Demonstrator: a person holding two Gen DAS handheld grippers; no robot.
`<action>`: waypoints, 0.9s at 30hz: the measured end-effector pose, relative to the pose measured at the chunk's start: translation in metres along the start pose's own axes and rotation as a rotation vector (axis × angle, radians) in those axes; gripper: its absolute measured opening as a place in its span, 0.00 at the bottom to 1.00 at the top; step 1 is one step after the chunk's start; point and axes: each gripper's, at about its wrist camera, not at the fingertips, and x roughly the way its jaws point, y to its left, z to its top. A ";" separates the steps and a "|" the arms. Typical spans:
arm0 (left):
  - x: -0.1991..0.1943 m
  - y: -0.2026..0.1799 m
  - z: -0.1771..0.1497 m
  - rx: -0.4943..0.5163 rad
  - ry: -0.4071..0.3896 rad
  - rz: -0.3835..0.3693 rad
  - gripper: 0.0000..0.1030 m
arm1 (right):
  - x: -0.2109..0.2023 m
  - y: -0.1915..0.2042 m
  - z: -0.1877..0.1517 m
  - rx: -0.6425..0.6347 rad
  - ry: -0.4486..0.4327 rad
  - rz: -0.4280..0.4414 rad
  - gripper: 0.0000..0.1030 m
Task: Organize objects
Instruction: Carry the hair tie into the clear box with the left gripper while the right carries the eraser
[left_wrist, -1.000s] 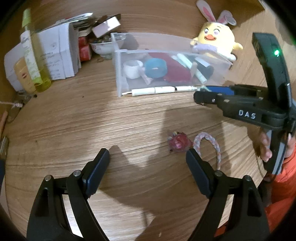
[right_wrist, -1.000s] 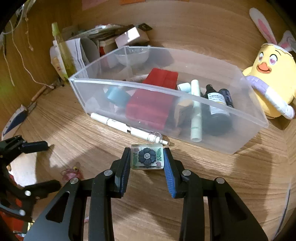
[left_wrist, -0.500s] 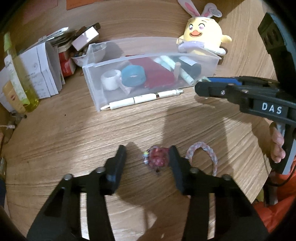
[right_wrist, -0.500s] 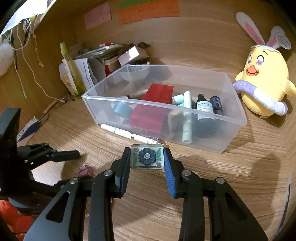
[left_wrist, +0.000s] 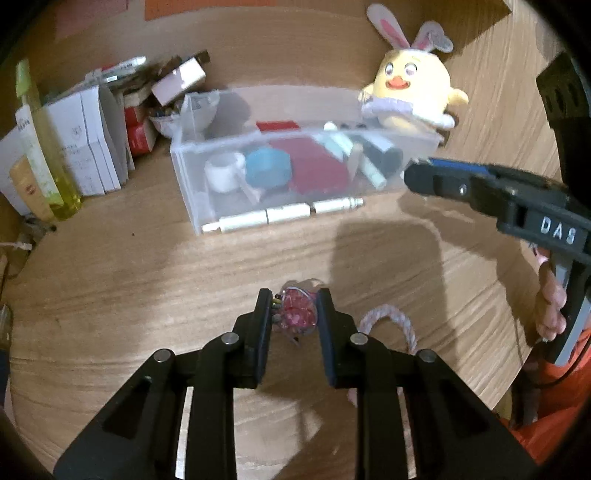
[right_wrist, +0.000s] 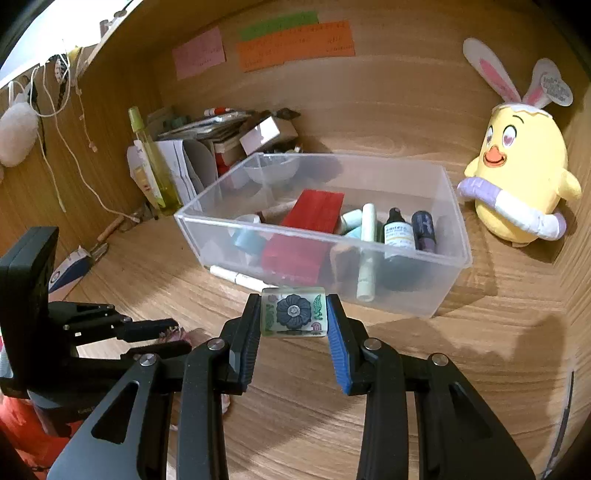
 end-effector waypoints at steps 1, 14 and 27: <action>-0.003 0.000 0.003 -0.002 -0.014 0.000 0.23 | -0.001 0.000 0.001 -0.001 -0.005 0.000 0.30; -0.035 0.001 0.046 -0.030 -0.180 -0.013 0.23 | -0.018 -0.007 0.021 -0.009 -0.079 -0.013 0.30; -0.043 -0.003 0.082 -0.024 -0.252 0.003 0.23 | -0.011 -0.026 0.049 -0.007 -0.112 -0.038 0.30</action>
